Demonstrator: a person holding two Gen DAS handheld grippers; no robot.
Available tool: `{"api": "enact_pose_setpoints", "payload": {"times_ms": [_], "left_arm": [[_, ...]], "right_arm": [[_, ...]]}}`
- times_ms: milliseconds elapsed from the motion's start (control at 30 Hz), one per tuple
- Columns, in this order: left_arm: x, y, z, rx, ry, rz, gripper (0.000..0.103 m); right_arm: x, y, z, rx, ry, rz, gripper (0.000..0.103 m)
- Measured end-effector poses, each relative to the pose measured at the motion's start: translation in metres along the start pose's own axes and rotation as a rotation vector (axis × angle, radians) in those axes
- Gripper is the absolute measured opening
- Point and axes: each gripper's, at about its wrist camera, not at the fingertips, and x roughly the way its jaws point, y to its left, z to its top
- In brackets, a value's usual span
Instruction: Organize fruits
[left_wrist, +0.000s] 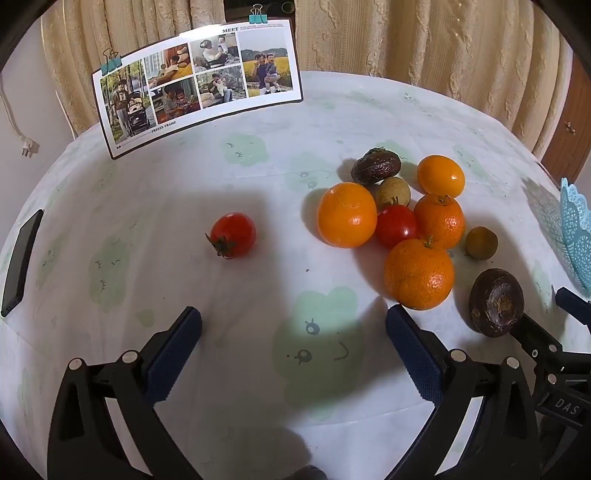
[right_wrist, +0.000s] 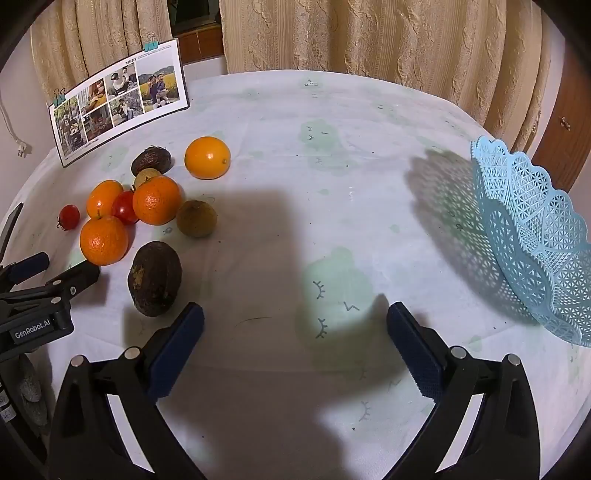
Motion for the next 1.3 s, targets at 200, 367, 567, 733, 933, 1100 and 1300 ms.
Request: {"api": "enact_pose_setpoints", "payload": {"times_ms": [200,367,567,733,933,1100,1300], "left_arm": [[0.0000,0.0001,0.0000,0.001,0.000,0.000,0.098],[0.0000,0.0000,0.0000,0.001,0.000,0.001,0.098],[0.0002,0.0001,-0.0001,0.002,0.001,0.001,0.098],[-0.0005,0.0003,-0.0004,0.011,0.008,0.002,0.098],[0.0005,0.0006,0.0006,0.020,0.015,0.003,0.098],[0.0009,0.0006,0.0014,0.025,0.018,0.000,0.098],[0.0008,0.0004,0.0015,0.025,0.018,0.001,0.098]], "right_arm": [[-0.0013,-0.0018,-0.0017,-0.017,0.004,0.017,0.101],[0.0012,-0.0006,0.0029,-0.026,0.013,0.022,0.101],[0.0003,-0.0016,0.0019,-0.031,0.020,0.025,0.101],[0.0003,-0.0012,0.0017,-0.030,0.021,0.023,0.101],[0.0002,-0.0012,0.0018,-0.032,0.023,0.021,0.101],[0.0004,-0.0014,0.0020,-0.033,0.025,0.018,0.101],[-0.0028,0.0032,-0.0013,-0.053,0.021,0.037,0.101]]}}
